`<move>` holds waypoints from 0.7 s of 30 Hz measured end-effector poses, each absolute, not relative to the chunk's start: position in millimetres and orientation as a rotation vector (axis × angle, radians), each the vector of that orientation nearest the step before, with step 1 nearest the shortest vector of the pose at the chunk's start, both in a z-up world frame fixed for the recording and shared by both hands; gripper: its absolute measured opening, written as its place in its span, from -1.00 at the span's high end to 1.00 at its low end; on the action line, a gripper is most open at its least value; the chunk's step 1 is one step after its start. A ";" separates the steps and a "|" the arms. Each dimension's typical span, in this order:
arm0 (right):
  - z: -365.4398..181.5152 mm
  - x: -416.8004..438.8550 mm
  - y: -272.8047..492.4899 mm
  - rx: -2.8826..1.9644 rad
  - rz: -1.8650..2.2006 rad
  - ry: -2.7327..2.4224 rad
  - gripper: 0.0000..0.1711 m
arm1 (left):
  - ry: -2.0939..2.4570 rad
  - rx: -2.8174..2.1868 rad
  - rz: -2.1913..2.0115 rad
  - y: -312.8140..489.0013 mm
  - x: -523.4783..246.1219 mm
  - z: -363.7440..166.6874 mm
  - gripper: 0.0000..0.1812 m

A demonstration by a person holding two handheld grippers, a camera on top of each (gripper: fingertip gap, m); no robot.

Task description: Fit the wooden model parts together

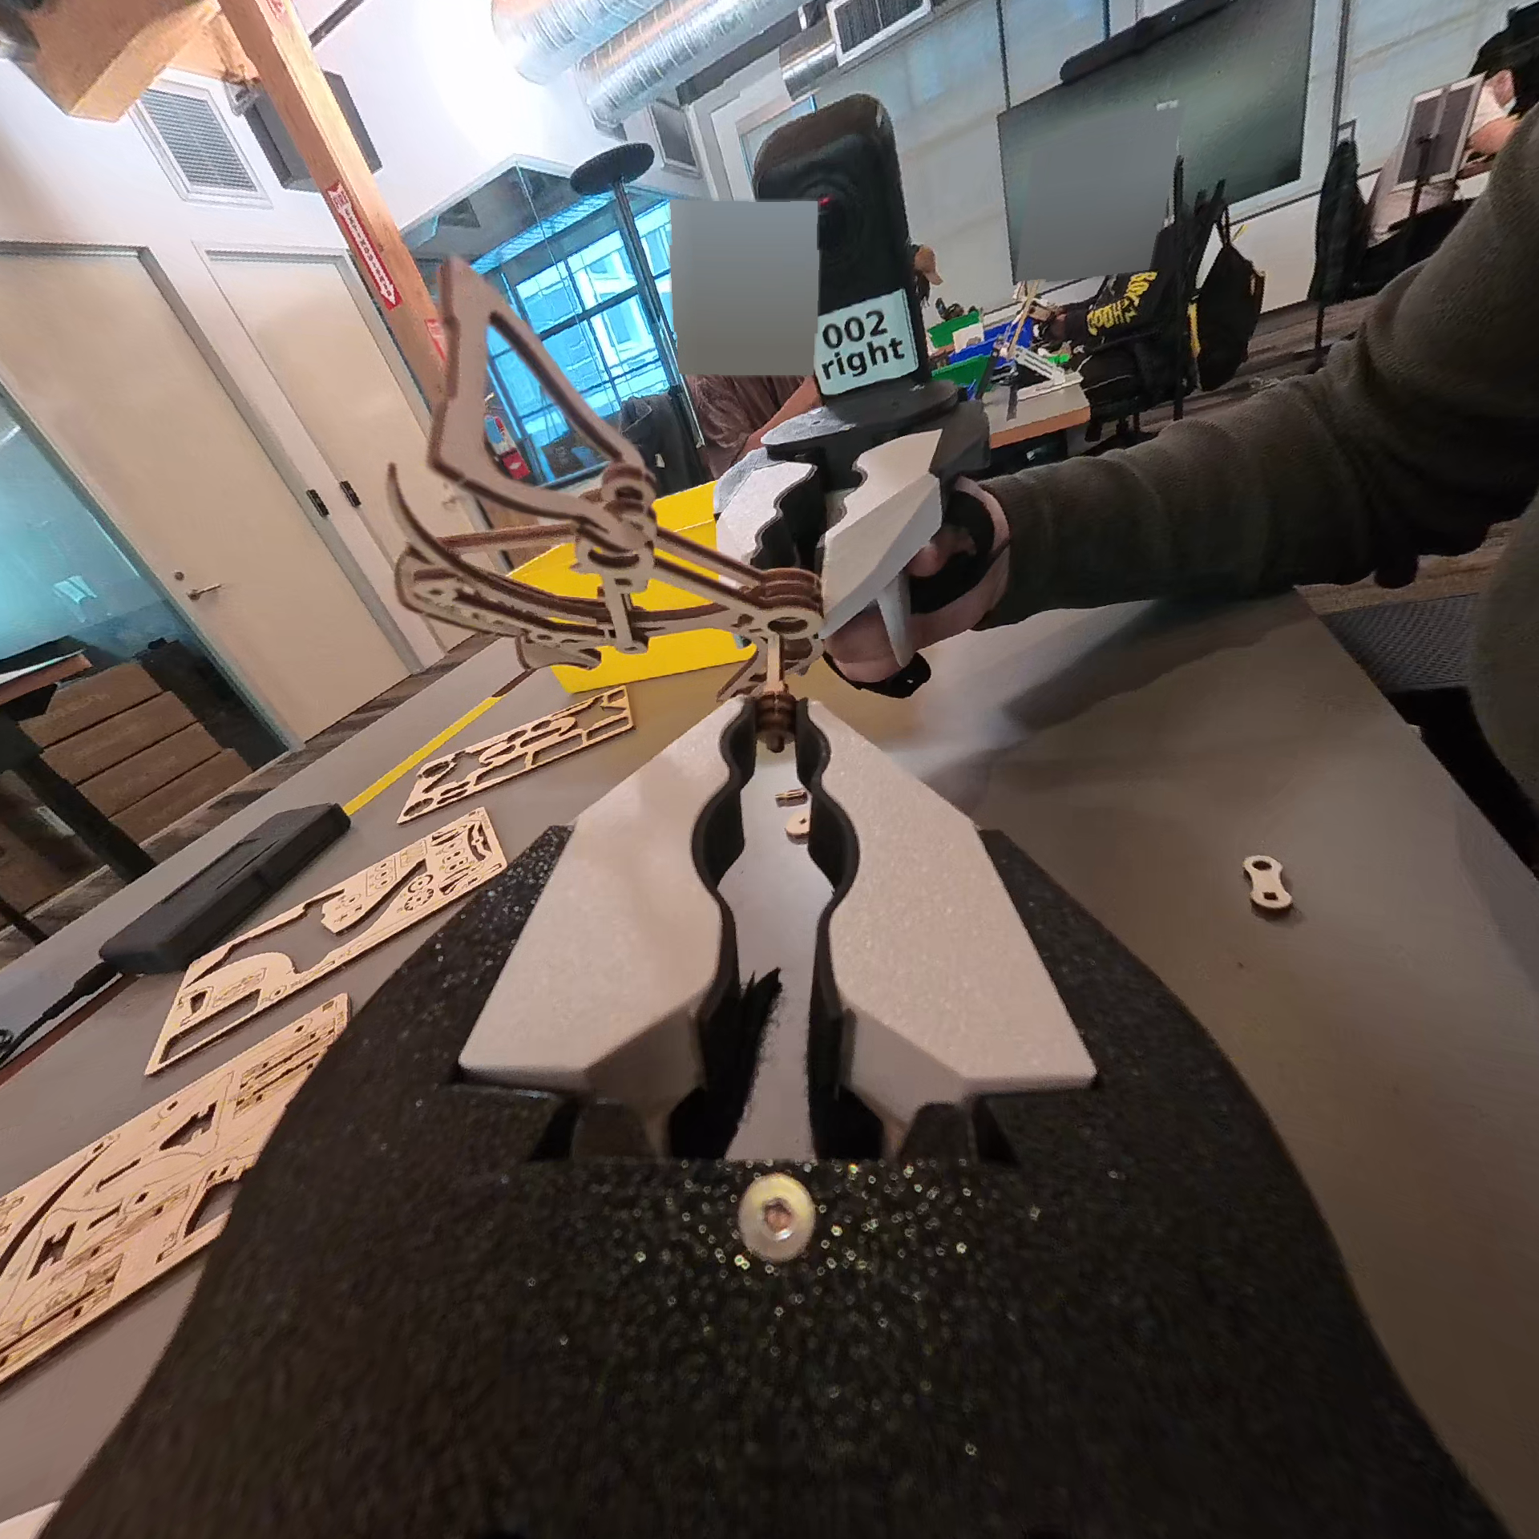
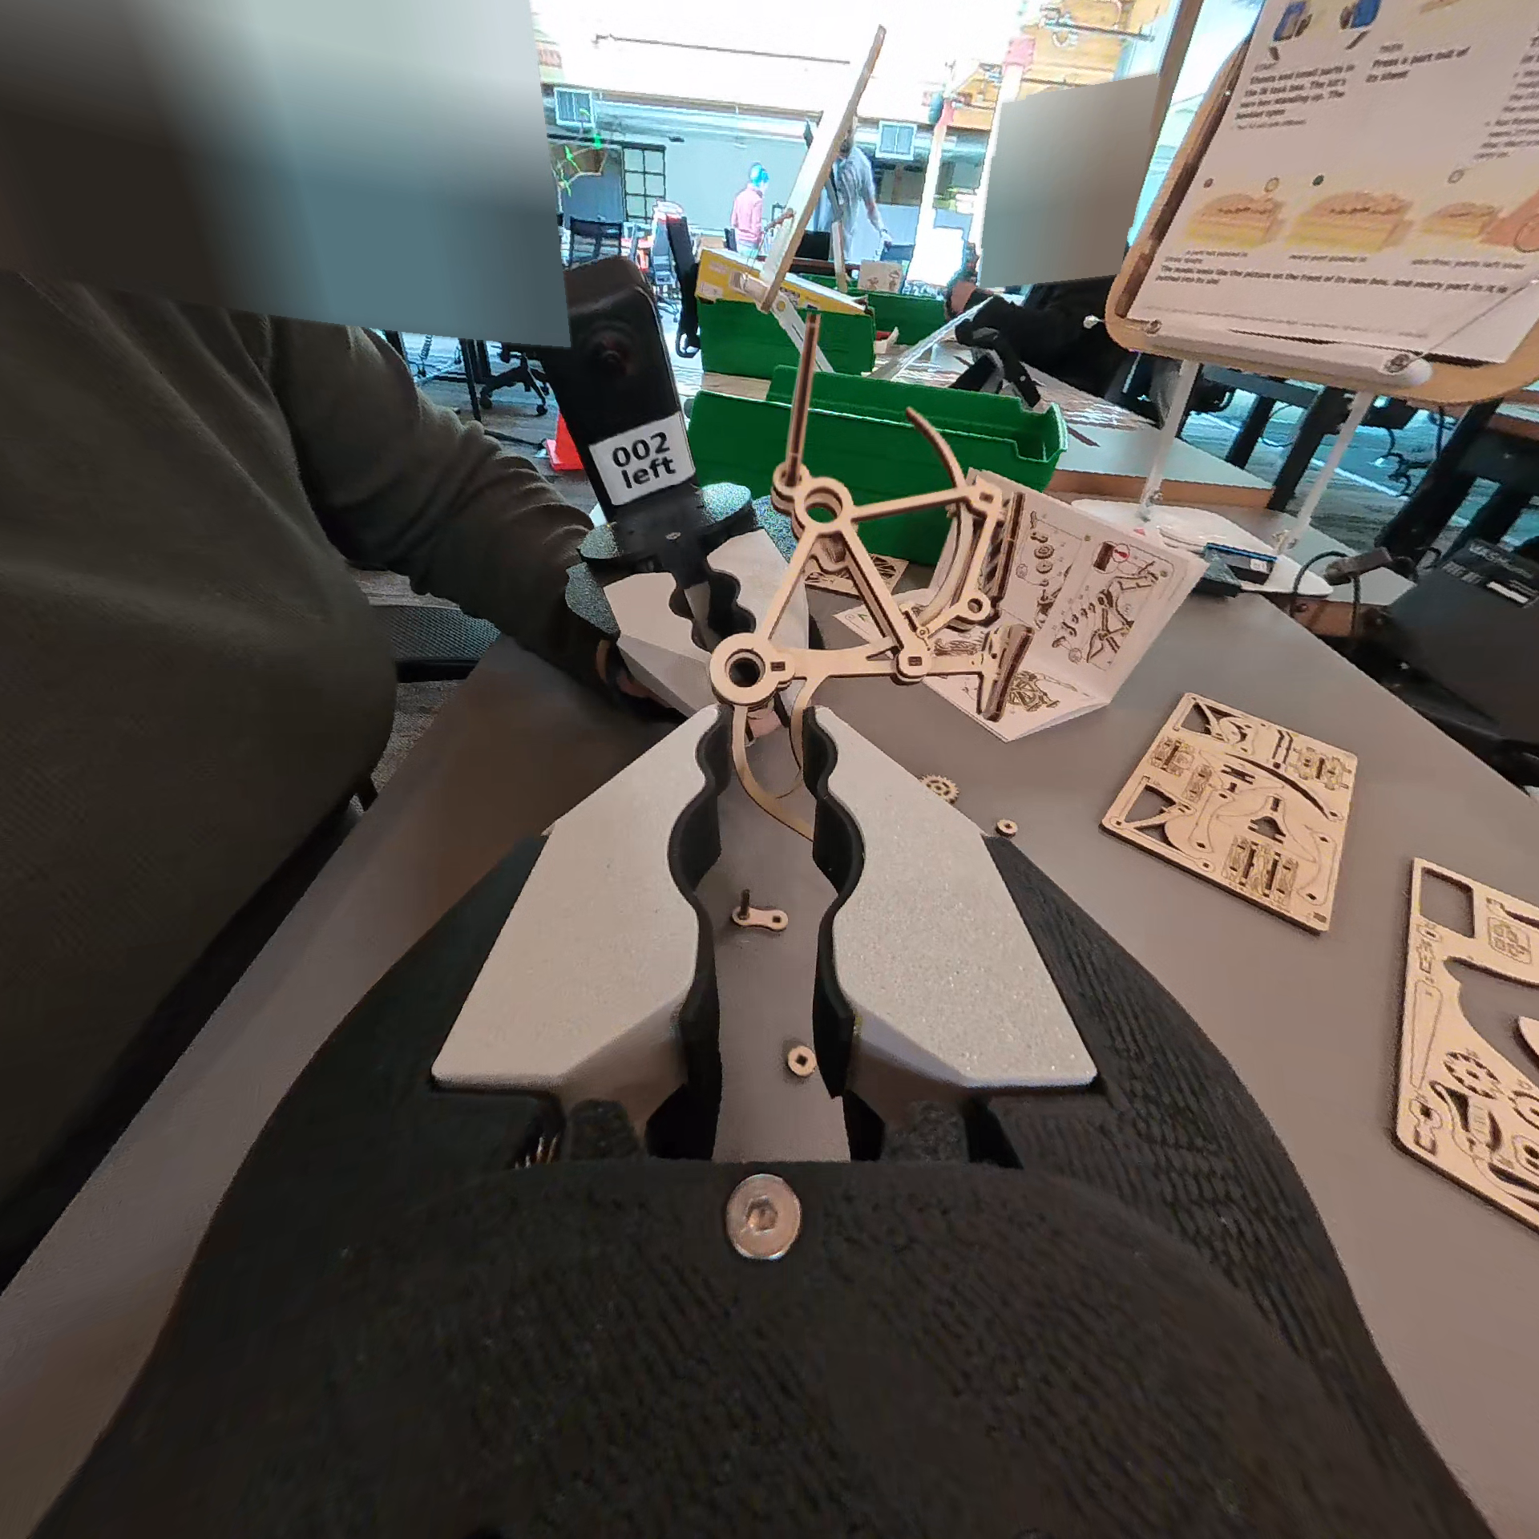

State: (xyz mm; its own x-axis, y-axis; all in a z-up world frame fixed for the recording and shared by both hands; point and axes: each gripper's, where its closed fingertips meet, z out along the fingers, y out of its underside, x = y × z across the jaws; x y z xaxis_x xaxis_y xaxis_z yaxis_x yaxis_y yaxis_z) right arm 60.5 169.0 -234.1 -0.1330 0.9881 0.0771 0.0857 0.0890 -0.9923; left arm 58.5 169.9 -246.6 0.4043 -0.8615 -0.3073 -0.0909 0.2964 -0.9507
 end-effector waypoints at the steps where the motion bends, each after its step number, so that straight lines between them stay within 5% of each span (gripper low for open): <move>1: -234.6 60.4 169.1 -1.151 1.191 -1.416 0.83 | 1.050 -1.160 -0.670 168.5 58.5 -246.6 0.93; 21: -284.4 57.0 186.0 -1.328 0.987 -1.562 0.79 | 1.197 -1.320 -0.435 190.4 65.6 -278.4 0.93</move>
